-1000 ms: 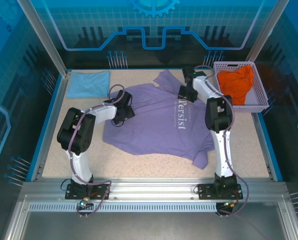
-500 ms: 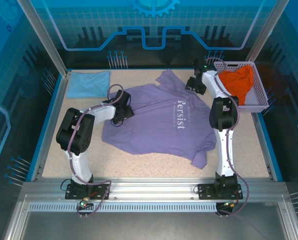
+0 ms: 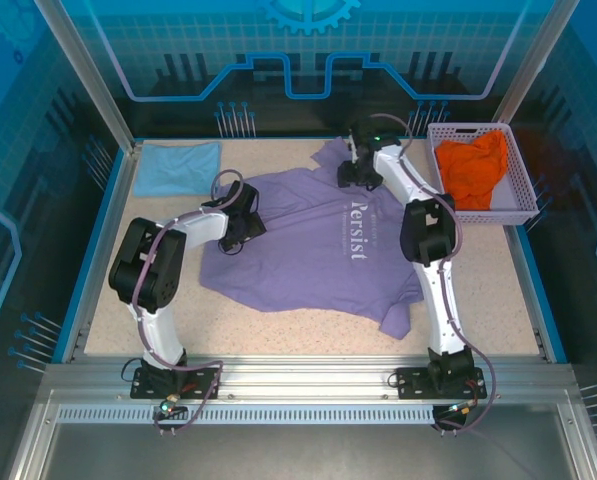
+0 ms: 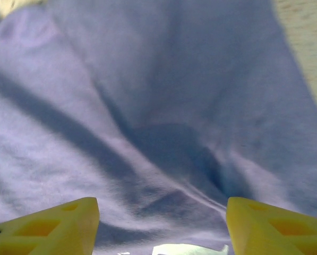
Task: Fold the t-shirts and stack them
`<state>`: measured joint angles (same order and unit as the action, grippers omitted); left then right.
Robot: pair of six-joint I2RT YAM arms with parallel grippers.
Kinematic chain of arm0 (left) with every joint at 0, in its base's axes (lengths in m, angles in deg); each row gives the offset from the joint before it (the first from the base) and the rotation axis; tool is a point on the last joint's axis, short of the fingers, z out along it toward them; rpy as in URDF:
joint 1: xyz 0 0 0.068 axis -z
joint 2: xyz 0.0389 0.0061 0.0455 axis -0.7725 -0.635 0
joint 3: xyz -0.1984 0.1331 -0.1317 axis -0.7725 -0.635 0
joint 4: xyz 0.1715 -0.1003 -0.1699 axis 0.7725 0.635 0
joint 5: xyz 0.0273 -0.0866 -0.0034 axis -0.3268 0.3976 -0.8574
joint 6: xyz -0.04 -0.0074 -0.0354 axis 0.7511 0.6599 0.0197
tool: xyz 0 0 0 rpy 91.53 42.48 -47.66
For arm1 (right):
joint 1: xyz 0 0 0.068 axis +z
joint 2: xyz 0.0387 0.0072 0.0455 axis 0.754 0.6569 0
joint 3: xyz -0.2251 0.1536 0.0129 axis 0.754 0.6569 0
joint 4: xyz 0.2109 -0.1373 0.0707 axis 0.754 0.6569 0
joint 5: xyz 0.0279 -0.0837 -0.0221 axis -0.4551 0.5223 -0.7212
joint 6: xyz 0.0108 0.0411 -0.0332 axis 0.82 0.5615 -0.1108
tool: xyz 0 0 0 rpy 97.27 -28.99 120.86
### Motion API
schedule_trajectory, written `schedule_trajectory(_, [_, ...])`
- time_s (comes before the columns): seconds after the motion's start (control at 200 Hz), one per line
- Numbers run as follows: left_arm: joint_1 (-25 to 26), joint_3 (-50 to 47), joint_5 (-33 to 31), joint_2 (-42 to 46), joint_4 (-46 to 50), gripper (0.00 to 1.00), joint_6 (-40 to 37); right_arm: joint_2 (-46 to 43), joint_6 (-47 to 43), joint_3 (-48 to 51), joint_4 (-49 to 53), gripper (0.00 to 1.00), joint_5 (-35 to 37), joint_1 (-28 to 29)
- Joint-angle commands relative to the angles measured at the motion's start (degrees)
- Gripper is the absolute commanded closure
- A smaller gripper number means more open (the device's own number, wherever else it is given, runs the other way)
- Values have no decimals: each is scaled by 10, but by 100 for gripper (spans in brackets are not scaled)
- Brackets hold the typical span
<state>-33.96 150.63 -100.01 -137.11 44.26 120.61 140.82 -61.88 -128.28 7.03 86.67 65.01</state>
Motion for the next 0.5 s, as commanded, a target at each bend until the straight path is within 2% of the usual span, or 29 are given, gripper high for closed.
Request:
schedule_trajectory(0.0, [-11, -27, 13, -6, 53, 23, 18, 19, -42, -14, 9, 37, 17, 1])
schedule_trajectory(0.115, [-12, -27, 14, -9, 52, 23, 17, 44, -43, -45, 28, 41, 32, 2])
schedule_trajectory(0.265, [-11, -29, 11, -6, 53, 23, 16, 69, -52, -79, 38, 52, 51, 5])
schedule_trajectory(0.35, [-12, -30, 10, -5, 53, 22, 16, 79, -52, -90, 37, 54, 71, 6])
schedule_trajectory(0.49, [-11, -31, 8, -6, 51, 22, 15, 88, -51, -110, 40, 68, 81, 4])
